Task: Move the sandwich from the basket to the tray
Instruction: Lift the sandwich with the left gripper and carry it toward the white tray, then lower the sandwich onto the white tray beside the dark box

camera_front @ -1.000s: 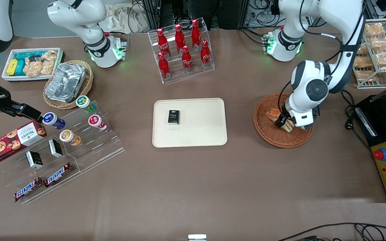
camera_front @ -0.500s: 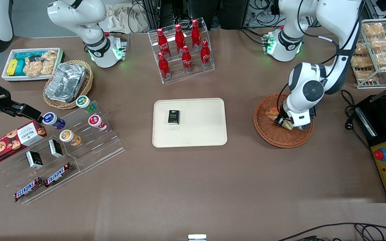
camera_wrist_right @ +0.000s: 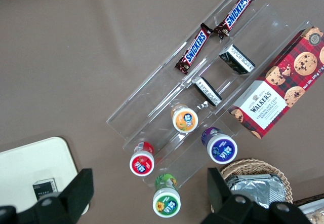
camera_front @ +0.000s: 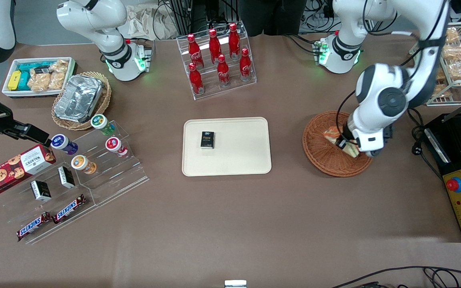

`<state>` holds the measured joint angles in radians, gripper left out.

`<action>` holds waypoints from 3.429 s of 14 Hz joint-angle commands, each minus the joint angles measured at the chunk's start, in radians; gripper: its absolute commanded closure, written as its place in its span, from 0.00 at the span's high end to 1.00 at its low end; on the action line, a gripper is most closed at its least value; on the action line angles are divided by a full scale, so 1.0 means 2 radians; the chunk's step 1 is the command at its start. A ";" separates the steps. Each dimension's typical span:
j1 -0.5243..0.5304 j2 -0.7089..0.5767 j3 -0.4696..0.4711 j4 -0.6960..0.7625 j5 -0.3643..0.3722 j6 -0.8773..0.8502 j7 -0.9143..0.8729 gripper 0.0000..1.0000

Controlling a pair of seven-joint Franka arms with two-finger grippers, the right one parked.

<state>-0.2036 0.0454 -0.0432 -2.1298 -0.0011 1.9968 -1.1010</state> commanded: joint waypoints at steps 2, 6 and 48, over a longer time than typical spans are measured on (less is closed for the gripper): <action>-0.002 0.000 -0.017 0.128 -0.002 -0.158 0.054 0.00; -0.002 -0.036 -0.052 0.141 -0.022 -0.161 0.143 0.00; -0.021 0.083 -0.229 0.114 0.182 0.058 0.061 1.00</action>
<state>-0.2841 0.3236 -0.4992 -1.8712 0.3457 2.1480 -0.9644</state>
